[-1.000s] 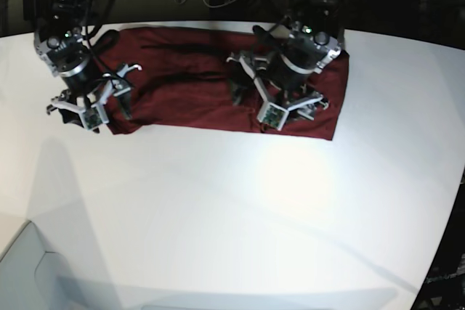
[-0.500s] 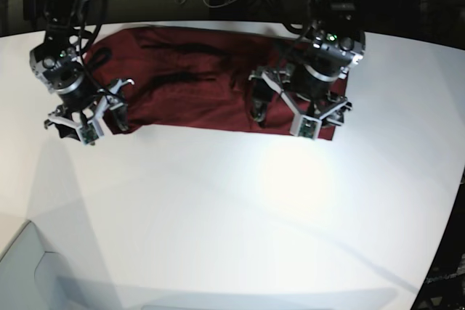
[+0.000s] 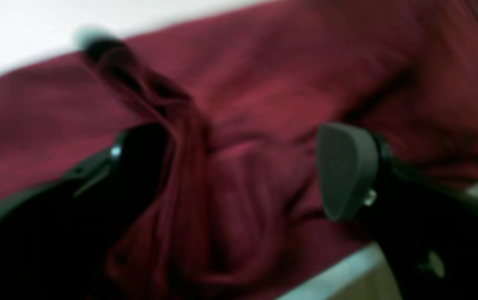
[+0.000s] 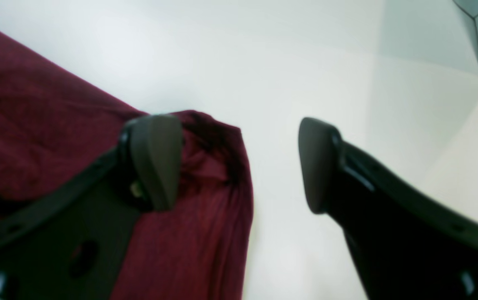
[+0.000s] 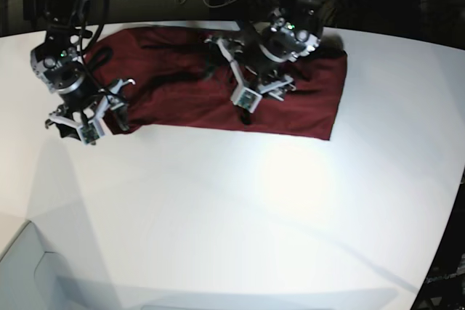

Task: Layout the t-shirt on the table in an organized manner, then fold the t-shirt properly
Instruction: 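Open the left gripper and shift it along the folded shirt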

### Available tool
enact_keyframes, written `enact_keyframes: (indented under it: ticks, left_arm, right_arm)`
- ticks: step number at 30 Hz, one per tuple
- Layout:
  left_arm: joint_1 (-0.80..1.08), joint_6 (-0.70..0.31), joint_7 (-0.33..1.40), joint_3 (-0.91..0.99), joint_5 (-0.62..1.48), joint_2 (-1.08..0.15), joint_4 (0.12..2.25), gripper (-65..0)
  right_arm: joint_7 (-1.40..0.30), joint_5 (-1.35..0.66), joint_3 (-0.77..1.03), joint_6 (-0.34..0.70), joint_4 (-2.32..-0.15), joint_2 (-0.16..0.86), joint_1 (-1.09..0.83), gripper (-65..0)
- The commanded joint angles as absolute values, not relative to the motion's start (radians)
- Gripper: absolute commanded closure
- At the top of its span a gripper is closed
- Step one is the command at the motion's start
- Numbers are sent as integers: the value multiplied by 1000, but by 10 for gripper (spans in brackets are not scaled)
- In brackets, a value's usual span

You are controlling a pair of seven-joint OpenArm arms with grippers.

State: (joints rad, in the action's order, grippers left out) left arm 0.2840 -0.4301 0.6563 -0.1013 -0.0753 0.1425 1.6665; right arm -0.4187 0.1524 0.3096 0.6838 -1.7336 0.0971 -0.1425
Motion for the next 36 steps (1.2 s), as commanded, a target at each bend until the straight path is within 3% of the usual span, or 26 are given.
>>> enact_keyframes:
  ticks: [1, 7, 14, 22, 29, 36]
  left_arm:
    - [274, -433, 633, -127, -54, 153, 1676, -544]
    - [246, -433, 630, -240, -50, 157, 1699, -546]
    - [251, -433, 639, -239, -58, 148, 1776, -547]
    - [303, -438, 641, -84, -50, 113, 1873, -547]
    - [294, -444, 636, 74, -50, 111, 1785, -547]
    - [257, -444, 631, 88, -50, 71, 1682, -547]
  right_arm:
    - [-392, 139, 314, 685, -1753, 105, -131, -440]
    - [-389, 140, 315, 685, -1756, 124, -131, -440]
    - [-386, 140, 315, 685, -1756, 125, -131, -440]
    - [-386, 140, 318, 685, -1751, 127, -107, -440]
    - [-392, 140, 343, 685, -1704, 128, -70, -440]
    - [-392, 139, 344, 685, -1684, 154, -101, -440]
